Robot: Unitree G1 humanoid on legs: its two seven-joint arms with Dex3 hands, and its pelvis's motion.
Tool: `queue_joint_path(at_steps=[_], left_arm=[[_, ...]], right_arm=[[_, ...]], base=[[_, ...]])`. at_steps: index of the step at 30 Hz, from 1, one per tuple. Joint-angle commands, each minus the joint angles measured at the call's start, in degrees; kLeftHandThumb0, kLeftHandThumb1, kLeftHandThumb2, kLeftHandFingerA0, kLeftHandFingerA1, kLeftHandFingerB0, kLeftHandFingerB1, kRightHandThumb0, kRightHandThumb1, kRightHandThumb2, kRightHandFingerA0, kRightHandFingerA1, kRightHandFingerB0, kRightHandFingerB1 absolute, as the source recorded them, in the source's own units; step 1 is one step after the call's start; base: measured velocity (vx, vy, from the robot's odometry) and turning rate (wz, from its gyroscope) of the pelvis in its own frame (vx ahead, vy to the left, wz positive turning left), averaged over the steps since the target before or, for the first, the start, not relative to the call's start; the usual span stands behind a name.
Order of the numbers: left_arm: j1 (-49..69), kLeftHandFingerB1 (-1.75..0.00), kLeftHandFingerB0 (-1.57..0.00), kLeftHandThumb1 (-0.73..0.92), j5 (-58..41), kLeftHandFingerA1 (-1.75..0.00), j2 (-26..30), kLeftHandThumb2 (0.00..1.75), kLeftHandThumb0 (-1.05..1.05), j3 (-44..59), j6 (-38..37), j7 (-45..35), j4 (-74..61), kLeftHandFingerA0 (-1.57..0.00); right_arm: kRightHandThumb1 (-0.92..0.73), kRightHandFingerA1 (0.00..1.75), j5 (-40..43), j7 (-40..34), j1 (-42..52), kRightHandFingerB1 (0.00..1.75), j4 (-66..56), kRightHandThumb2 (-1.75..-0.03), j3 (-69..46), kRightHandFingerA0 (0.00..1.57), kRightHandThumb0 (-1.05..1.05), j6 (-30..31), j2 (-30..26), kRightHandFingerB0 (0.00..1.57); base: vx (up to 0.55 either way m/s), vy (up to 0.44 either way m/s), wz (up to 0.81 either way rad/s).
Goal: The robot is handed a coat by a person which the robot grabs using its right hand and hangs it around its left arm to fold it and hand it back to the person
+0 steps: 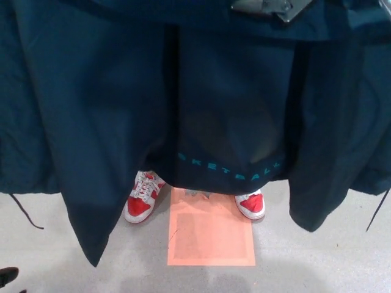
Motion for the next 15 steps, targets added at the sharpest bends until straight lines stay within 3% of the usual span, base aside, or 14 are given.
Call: queue_joint_path(at_steps=[1,2,3,5,6,7,8,9,10,11,12,13,14,15], left_arm=[[1.5,-0.31,-0.21,0.88,-0.4,-0.32,0.7,0.66,-0.66,0.3,-2.4,-1.8,0.9,-0.21],[1.4,-0.46,0.0,0.58,-0.4,-0.47,0.8,1.11,-0.35,0.3,-1.7,-2.3,1.0,0.0],[1.4,-0.32,-0.21,0.89,-0.6,-0.32,0.8,0.67,-0.66,0.5,-1.5,-2.5,0.9,-0.19],[1.6,-0.3,-0.18,0.87,-0.6,-0.31,0.8,0.67,-0.71,0.5,-2.7,-3.0,0.7,-0.2],[1.8,-0.46,0.0,0.58,-1.0,-0.48,0.9,1.12,-0.34,0.7,-3.4,-4.0,0.6,0.0],[2.0,-0.46,-0.01,0.6,-1.1,-0.48,0.9,1.13,-0.33,0.8,-3.9,-4.7,0.6,-0.01],[2.2,-0.46,-0.01,0.6,-1.2,-0.48,0.9,1.13,-0.33,0.9,-4.5,-5.1,0.6,-0.01],[2.1,-0.41,-0.05,0.7,-1.6,-0.4,0.9,1.02,-0.69,1.3,-3.8,-5.7,0.6,-0.05],[2.1,-0.4,-0.05,0.76,-1.4,-0.39,1.1,1.03,-0.73,1.1,-3.8,-5.6,0.7,0.0],[2.3,-0.46,0.0,0.62,-0.7,-0.48,1.3,1.15,-0.32,0.6,-4.5,-5.4,0.6,0.0],[2.3,-0.46,0.0,0.63,-0.6,-0.48,1.2,1.15,-0.32,0.6,-4.7,-5.4,0.6,0.0],[2.3,-0.46,0.0,0.63,-0.7,-0.48,1.1,1.15,-0.32,0.6,-4.6,-5.5,0.6,0.0],[2.2,-0.46,0.0,0.65,-0.9,-0.48,0.9,1.16,-0.31,0.8,-4.4,-5.5,0.6,0.0],[2.3,-0.31,-0.25,0.9,-1.5,-0.31,0.6,0.67,-0.59,1.4,-4.8,-5.4,0.6,-0.19]], right_arm=[[-0.62,0.18,-8.4,13.9,-3.7,0.24,8.7,-1.01,5.1,0.0,-0.82,-5.5,3.0,0.06],[-0.62,0.21,-11.7,13.2,-4.5,0.22,9.7,-1.03,8.1,0.02,-0.86,-6.2,3.6,0.06],[-0.72,0.21,-13.4,13.1,-4.9,0.23,9.9,-0.77,9.8,0.04,-0.96,-8.2,3.6,0.1],[-0.78,0.29,-15.9,10.8,-5.2,0.28,10.2,-0.72,12.1,0.09,-0.95,-10.3,3.7,0.16],[-0.7,0.35,-17.5,8.2,-5.0,0.36,9.9,-1.07,13.2,0.0,-0.93,-10.5,3.7,0.19],[-0.84,0.31,-18.2,6.3,-4.8,0.28,9.9,-0.66,13.7,0.19,-0.88,-10.3,3.8,0.21],[-0.84,0.31,-18.7,4.7,-4.7,0.28,9.9,-0.66,14.0,0.19,-0.88,-10.0,3.9,0.21],[-0.77,0.45,-19.3,-0.1,-4.0,0.39,9.9,-0.71,13.6,0.59,-0.87,-7.2,4.5,0.45],[-0.92,0.63,-18.6,-4.1,-2.9,0.66,9.3,-0.73,12.1,1.23,-0.68,-6.5,4.5,1.01],[-0.92,0.78,-18.4,-14.0,-0.1,0.52,6.4,-0.78,9.3,1.27,-0.69,-5.8,4.0,0.74],[-0.92,0.79,-18.9,-16.8,0.9,0.42,5.1,-0.77,8.8,1.19,-0.65,-5.4,3.7,0.47],[-0.92,0.79,-19.2,-18.2,1.4,0.42,4.3,-0.77,8.2,1.19,-0.65,-4.9,3.6,0.47],[-0.92,0.41,-18.8,-19.3,2.1,0.37,3.4,-0.76,7.2,0.59,-0.57,-5.3,3.1,0.44],[-0.92,0.39,-18.2,-20.7,3.0,0.42,2.9,-0.71,5.9,0.4,-0.53,-6.4,2.7,0.57]], base=[[0.0,0.0,0.0],[0.0,0.0,0.0],[0.0,0.0,0.0],[0.0,0.0,0.0],[0.0,0.0,0.0],[0.0,0.0,0.0],[0.0,0.0,0.0],[0.0,0.0,0.0],[0.0,0.0,0.0],[0.0,0.0,0.0],[0.0,0.0,0.0],[0.0,0.0,0.0],[0.0,0.0,0.0],[0.0,0.0,0.0]])
